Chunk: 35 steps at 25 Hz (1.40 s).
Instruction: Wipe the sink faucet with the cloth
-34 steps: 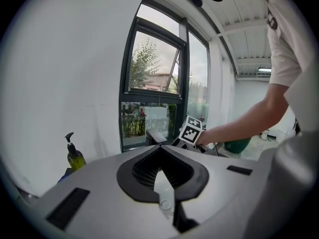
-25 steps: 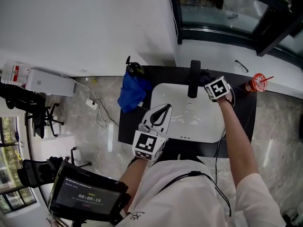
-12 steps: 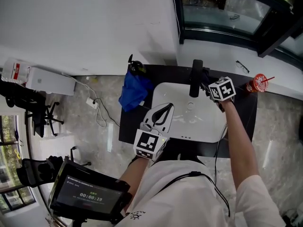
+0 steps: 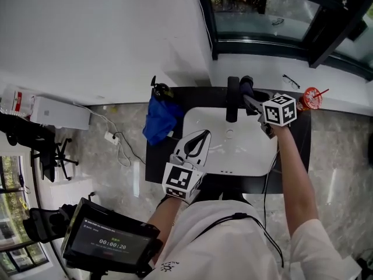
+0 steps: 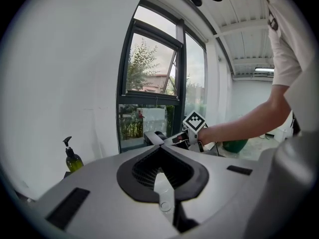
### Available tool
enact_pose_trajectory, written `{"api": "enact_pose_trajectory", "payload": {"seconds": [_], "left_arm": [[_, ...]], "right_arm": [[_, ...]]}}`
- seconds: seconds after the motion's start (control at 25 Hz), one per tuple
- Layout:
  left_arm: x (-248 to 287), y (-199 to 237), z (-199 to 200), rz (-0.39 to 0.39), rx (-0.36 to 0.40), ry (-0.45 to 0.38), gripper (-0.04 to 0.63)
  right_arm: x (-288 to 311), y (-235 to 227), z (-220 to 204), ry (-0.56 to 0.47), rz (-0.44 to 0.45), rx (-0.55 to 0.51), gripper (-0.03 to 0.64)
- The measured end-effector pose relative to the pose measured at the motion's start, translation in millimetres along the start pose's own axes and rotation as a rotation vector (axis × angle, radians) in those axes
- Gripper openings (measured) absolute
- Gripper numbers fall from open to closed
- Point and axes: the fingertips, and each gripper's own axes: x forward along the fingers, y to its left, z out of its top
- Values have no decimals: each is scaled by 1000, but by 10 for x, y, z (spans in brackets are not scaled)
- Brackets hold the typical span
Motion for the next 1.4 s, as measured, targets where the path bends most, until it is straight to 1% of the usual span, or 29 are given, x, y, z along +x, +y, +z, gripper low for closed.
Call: {"api": "enact_pose_trajectory", "payload": {"seconds": [0.12, 0.24, 0.28, 0.36, 0.4, 0.48, 0.56, 0.64, 0.72, 0.8, 0.88, 1.04, 1.08, 1.16, 1.32, 1.4], "left_arm": [[17, 6, 26, -3, -1, -4, -6], [15, -8, 30, -2, -2, -5, -6], [18, -6, 30, 0, -3, -4, -6], [22, 0, 27, 3, -5, -3, -6], [21, 1, 25, 4, -7, -2, -6], [17, 1, 23, 7, -10, -1, -6], [13, 11, 22, 11, -14, 0, -6], [7, 28, 12, 17, -15, 2, -6], [-1, 44, -5, 24, -17, 5, -6], [-11, 66, -20, 33, -20, 7, -6], [-25, 89, -28, 40, -20, 9, -6], [-38, 120, -25, 50, -20, 7, -6], [-39, 121, -29, 51, -20, 7, -6], [-41, 120, -42, 49, -17, 9, -7], [-44, 109, -43, 41, -19, 8, -6], [-30, 89, -31, 34, -20, 6, -6]], "right_arm": [[-110, 131, 267, -77, 43, -13, 121], [-333, 273, 605, -207, 108, -23, 121], [-391, 259, 693, -239, 106, -25, 121], [-437, 129, 760, -259, 62, -27, 121], [-425, 33, 732, -247, 30, -24, 121], [-351, -191, 575, -193, -53, -18, 121], [-222, -426, 314, -100, -151, -20, 121], [-55, -585, -7, 17, -216, -26, 121], [97, -638, -312, 116, -234, -19, 121], [217, -619, -534, 182, -232, -12, 121], [300, -591, -683, 234, -244, -26, 121], [392, -606, -882, 334, -298, -56, 121], [418, -589, -910, 348, -295, -60, 121], [474, -508, -915, 342, -256, -55, 121], [475, -354, -827, 266, -164, -19, 121], [406, -292, -709, 200, -131, -6, 121]]}}
